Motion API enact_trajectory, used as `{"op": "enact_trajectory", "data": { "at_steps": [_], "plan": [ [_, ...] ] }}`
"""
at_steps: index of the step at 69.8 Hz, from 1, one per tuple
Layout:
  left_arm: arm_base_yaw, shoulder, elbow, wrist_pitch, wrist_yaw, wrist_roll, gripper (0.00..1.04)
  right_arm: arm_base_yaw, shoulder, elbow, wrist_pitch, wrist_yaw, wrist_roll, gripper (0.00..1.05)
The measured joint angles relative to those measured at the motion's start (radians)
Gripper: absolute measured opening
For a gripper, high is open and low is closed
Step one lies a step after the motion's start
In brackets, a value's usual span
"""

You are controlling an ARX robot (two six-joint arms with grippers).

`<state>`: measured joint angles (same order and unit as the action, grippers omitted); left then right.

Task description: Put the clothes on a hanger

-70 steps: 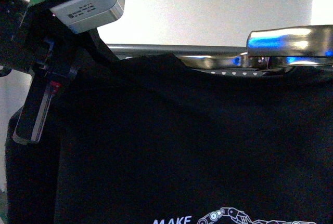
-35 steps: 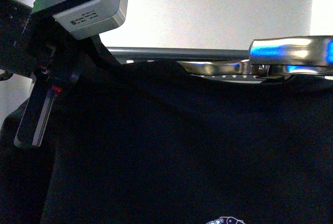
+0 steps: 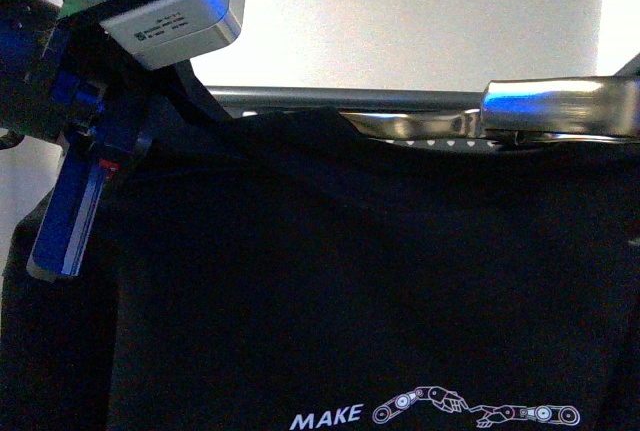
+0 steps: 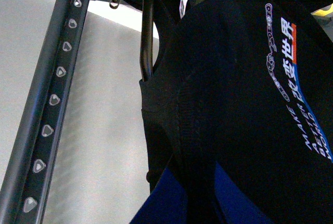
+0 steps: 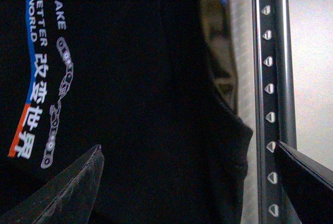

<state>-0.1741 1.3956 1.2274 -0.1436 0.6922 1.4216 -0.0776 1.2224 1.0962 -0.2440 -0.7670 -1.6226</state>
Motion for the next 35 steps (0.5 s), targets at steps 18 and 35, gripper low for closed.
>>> {"op": "enact_trajectory", "data": {
  "at_steps": [18,35],
  "plan": [
    [0.0,0.0,0.0,0.0,0.0,0.0,0.04,0.011,0.168,0.191,0.015,0.042,0.146,0.97],
    [0.0,0.0,0.0,0.0,-0.001,0.001,0.04,0.023,0.284,0.27,0.012,0.114,0.237,0.97]
  ]
}}
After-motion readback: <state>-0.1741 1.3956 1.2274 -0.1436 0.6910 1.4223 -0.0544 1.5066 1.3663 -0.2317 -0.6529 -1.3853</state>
